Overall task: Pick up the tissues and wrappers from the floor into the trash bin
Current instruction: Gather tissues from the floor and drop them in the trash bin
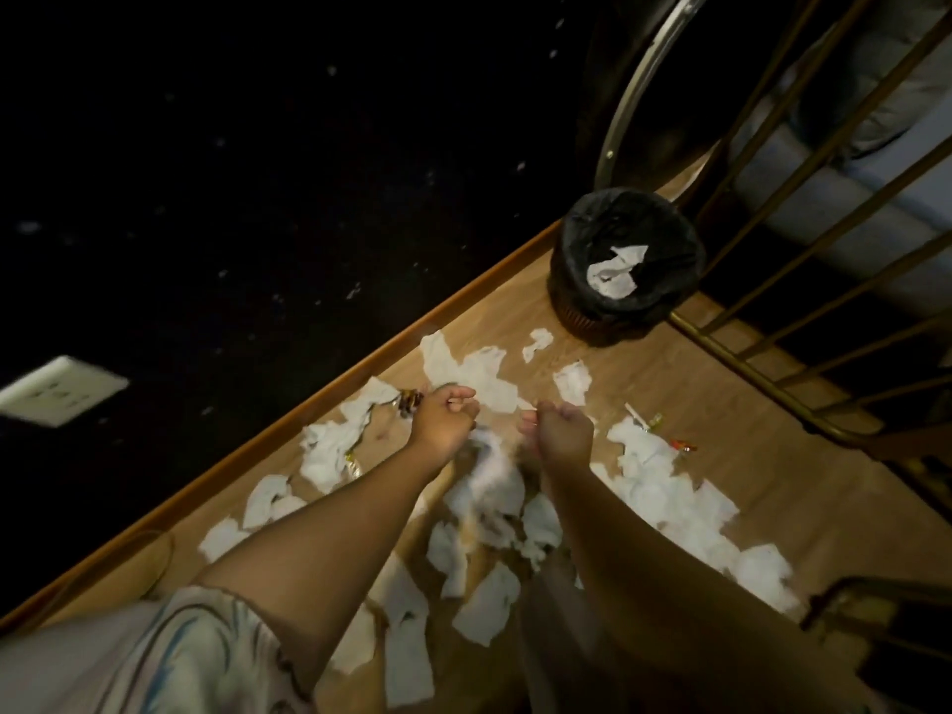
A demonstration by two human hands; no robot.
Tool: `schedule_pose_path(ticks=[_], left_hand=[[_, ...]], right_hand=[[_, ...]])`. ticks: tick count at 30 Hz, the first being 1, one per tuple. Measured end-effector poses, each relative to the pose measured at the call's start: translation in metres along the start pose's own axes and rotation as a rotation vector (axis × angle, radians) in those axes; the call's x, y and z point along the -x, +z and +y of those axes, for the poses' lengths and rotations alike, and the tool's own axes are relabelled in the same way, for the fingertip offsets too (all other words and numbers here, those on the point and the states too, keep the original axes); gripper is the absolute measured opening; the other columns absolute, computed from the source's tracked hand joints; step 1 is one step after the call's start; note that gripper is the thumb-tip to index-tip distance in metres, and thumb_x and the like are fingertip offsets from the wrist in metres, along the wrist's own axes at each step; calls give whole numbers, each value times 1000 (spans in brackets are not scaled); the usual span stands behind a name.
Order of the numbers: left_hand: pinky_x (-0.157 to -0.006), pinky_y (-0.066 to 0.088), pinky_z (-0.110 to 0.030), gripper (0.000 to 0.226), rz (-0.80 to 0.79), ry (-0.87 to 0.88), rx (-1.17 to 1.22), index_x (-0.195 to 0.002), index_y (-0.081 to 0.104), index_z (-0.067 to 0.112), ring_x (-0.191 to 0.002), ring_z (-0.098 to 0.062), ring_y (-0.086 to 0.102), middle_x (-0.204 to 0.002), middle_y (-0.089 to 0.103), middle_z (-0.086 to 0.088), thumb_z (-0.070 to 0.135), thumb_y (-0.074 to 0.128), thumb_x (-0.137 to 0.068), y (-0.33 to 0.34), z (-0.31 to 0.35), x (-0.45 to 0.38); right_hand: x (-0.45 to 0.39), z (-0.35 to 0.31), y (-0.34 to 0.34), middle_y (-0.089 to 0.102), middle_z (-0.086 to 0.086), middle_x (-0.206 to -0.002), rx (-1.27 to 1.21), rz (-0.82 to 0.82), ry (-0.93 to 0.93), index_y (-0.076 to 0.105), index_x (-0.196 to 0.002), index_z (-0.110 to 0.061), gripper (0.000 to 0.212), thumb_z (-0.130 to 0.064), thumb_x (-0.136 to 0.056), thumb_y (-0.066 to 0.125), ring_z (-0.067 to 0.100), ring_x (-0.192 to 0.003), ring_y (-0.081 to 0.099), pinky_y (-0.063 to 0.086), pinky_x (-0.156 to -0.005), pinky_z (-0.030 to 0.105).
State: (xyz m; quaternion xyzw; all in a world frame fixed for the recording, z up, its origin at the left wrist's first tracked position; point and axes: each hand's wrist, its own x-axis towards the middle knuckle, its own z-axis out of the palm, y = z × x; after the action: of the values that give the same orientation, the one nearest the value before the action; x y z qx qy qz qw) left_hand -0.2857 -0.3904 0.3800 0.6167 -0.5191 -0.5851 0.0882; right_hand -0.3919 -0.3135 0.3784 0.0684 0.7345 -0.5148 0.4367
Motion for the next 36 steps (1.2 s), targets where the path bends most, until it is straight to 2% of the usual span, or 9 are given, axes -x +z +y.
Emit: schedule_pose_path(ticks=[3,6,10,13,17,21,27,33,36], left_hand=[[-96,51,-37,10,-1,17,-43,-98,65,16,-104,-30,64,-108,67,-9,10,59,-91,-26,-46,36],[-92,51,-33,13,1,70,-75,-101,66,12,-105,-32,63,-111,67,-17,7,58,-92,-46,-88,66],[-93,51,-36,16,-7,85,-101,-105,66,10,-105,-30,63,-112,67,-16,8,57,-92,-59,-145,81],[-93,52,-39,10,16,101,-132,-96,66,17,-97,-31,65,-106,69,-16,11,60,-91,-57,-193,74],[-87,52,-33,12,30,121,-160,-98,68,13,-94,-30,66,-103,71,-16,11,60,-90,-39,-254,49],[-88,50,-29,20,28,172,-185,-103,70,8,-101,-26,64,-108,70,-12,7,55,-90,-13,-315,0],[-84,51,-30,19,-27,336,-361,-103,68,15,-94,-20,63,-109,69,-5,11,54,-92,17,-409,-84],[-88,50,-38,23,-198,629,-830,-110,67,16,-101,-23,61,-112,67,-6,16,54,-91,20,-455,-128],[-86,46,-32,22,-177,768,-902,-110,66,15,-101,-22,59,-110,66,-6,15,55,-91,8,-465,-122]], right_hand=[[48,43,0,68,10,-80,107,-7,-68,63,-78,-14,20,-16,-93,51,22,-73,63,51,-76,38],[81,82,-4,68,13,-90,187,4,-127,64,-91,-9,17,-16,-95,49,24,-82,64,52,-68,31],[96,124,-7,69,11,-93,314,-9,-162,66,-94,-9,17,-16,-95,50,28,-89,66,54,-83,40],[89,157,-8,68,10,-98,427,-73,-218,64,-92,-12,15,-14,-95,50,26,-93,63,51,-85,35],[59,211,-11,68,5,-97,610,-212,-337,66,-93,-13,17,-16,-95,50,23,-92,64,53,-87,37],[1,262,-13,70,6,-101,795,-290,-478,69,-95,-11,17,-14,-94,52,21,-91,64,51,-81,30],[-96,338,-6,70,5,-92,991,-291,-650,68,-95,-12,16,-17,-94,52,21,-84,63,54,-80,35],[-155,385,-15,65,8,-86,1087,-260,-780,65,-89,-9,14,-15,-93,53,21,-76,59,47,-70,30],[-159,406,-25,66,12,-90,1060,-191,-784,66,-91,-8,16,-17,-92,53,26,-83,62,54,-76,40]])
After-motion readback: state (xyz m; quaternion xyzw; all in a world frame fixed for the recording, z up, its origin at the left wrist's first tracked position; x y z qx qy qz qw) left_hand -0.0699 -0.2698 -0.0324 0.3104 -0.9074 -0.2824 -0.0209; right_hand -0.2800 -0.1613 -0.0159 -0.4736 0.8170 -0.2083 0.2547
